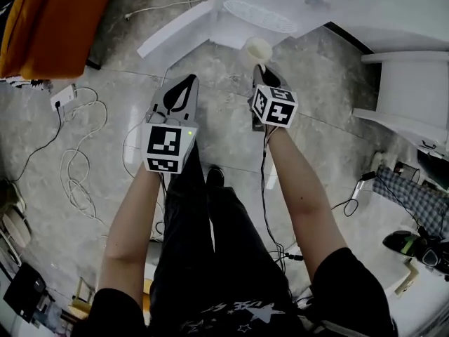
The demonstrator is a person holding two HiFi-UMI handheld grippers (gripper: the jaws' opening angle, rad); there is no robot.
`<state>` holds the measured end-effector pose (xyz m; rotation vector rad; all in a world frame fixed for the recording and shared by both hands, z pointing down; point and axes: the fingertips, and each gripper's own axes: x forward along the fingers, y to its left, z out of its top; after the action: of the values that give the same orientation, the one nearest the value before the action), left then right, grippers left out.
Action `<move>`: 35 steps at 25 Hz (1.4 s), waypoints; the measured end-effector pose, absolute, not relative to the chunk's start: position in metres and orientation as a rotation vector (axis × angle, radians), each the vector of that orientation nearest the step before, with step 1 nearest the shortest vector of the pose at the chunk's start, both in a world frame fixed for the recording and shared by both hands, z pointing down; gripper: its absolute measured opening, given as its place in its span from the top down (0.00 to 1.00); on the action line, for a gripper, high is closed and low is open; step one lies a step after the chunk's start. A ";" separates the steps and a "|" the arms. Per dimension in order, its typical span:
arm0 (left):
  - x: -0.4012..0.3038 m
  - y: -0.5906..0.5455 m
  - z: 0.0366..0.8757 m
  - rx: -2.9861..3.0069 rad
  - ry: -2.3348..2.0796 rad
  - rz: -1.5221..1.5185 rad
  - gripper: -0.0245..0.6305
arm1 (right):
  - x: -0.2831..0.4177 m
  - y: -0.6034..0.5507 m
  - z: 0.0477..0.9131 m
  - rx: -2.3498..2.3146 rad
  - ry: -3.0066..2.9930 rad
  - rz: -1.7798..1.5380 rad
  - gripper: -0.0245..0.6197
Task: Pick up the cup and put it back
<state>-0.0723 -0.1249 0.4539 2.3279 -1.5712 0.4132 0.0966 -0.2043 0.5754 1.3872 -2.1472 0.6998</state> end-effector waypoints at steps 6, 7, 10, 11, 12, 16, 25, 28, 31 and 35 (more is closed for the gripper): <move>-0.070 -0.068 0.349 2.291 -1.622 0.363 0.95 | 0.116 -0.145 0.455 1.361 -2.230 0.655 0.90; -0.070 -0.064 0.335 2.294 -1.632 0.355 0.95 | 0.119 -0.139 0.436 1.362 -2.246 0.636 0.90; -0.073 -0.051 0.294 2.288 -1.678 0.286 0.95 | 0.128 -0.122 0.380 1.381 -2.294 0.553 0.90; -0.074 -0.045 0.281 2.287 -1.689 0.259 0.95 | 0.132 -0.115 0.362 1.397 -2.306 0.525 0.90; -0.075 -0.038 0.269 2.288 -1.696 0.236 0.95 | 0.136 -0.107 0.344 1.418 -2.317 0.497 0.90; -0.074 0.004 0.229 2.331 -1.685 0.186 0.95 | 0.149 -0.060 0.281 1.504 -2.339 0.397 0.90; -0.094 0.144 0.176 2.398 -1.640 0.173 0.95 | 0.146 0.100 0.172 1.577 -2.402 0.214 0.90; -0.100 0.186 0.159 2.423 -1.633 0.149 0.95 | 0.143 0.150 0.148 1.588 -2.414 0.151 0.90; -0.113 0.221 0.151 2.437 -1.638 0.142 0.95 | 0.136 0.190 0.137 1.600 -2.416 0.129 0.90; -0.129 0.249 0.146 2.431 -1.657 0.141 0.95 | 0.131 0.224 0.135 1.628 -2.412 0.141 0.90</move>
<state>-0.1289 0.2489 0.1459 2.4310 -1.6575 0.1414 0.1314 0.2236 0.1346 1.6277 -2.4121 0.1406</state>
